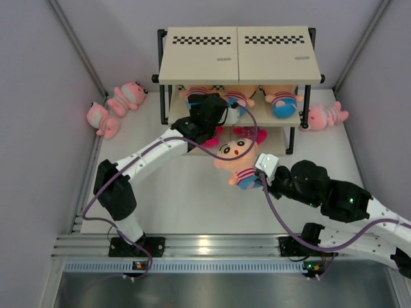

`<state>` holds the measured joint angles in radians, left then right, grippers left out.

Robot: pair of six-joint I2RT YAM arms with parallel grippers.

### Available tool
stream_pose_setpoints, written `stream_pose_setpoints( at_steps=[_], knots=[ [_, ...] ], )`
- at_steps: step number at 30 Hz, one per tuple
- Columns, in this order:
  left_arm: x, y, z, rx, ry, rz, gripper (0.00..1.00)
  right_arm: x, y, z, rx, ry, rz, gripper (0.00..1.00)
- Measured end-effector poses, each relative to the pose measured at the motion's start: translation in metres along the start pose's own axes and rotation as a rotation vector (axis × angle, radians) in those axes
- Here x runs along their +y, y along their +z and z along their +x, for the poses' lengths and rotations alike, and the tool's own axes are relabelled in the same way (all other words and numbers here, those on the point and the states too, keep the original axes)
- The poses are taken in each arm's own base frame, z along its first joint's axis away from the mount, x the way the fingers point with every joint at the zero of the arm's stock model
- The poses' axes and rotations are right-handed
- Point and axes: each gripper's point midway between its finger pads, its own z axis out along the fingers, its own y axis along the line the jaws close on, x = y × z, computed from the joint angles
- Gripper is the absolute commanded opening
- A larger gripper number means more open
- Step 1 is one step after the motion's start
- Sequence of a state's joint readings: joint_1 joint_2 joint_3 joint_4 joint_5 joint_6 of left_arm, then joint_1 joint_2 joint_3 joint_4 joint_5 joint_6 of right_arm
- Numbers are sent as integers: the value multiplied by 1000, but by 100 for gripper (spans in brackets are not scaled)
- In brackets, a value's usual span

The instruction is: Place and organize the stuffed toys onto the shelf

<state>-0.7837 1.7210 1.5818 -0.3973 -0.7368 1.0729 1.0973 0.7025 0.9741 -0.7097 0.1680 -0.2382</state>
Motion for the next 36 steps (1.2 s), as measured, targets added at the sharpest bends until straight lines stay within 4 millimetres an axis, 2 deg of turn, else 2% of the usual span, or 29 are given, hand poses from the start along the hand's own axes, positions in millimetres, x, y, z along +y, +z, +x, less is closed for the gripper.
stream_pose_setpoints(
  at_steps=[3,6,9,12,22,27,36],
  knots=[
    [0,3,1,-10,1,8,54,1,1,1,-1,1,-1,0],
    [-2,5,-3,-30,9,20,47,1,1,1,0,5,-1,0],
    [-6,6,-5,-46,20,31,34,1,1,1,-1,6,-1,0],
    [-9,8,-5,-54,26,37,1,1,1,0,-1,7,-1,0],
    [-9,3,-10,-130,34,58,0,-1,-4,1,-9,18,9,0],
    [-5,-10,-17,-227,38,75,0,-9,-17,7,-3,39,52,0],
    [-8,-15,-34,-312,48,109,0,-27,-38,12,13,109,159,0]
  ],
)
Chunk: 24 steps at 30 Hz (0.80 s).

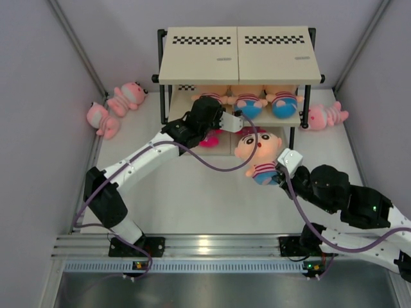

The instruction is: Place and organize the stuffed toys onto the shelf

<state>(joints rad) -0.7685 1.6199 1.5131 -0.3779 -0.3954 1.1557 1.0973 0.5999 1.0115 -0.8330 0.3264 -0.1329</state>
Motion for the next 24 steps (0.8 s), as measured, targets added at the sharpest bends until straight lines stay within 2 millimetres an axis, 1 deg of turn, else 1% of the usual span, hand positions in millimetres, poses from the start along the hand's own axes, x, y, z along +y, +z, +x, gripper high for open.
stream_pose_setpoints(
  at_steps=[3,8,13,17,18,20,21,22,23,24],
  knots=[
    [0,1,-12,-27,5,4,0,-4,-3,3,11,8,24,0],
    [-7,4,-31,-56,26,25,0,-12,-9,4,14,27,61,0],
    [-10,9,-34,-56,31,34,0,-16,-15,3,2,47,77,0],
    [-9,10,-36,-61,28,32,0,-16,-16,3,1,51,78,0],
    [-9,10,-36,-61,29,34,16,-16,-16,3,1,51,78,0],
    [-9,10,-36,-60,32,33,37,-16,-16,3,1,51,78,0],
    [-9,10,-36,-60,31,34,43,-16,-16,3,1,51,78,0],
    [-9,10,-36,-59,32,34,47,-16,-15,3,2,50,78,0],
    [-9,10,-36,-57,32,33,50,-16,-15,3,2,50,78,0],
    [-8,10,-35,-54,32,31,51,-16,-15,4,4,49,77,0]
  ],
)
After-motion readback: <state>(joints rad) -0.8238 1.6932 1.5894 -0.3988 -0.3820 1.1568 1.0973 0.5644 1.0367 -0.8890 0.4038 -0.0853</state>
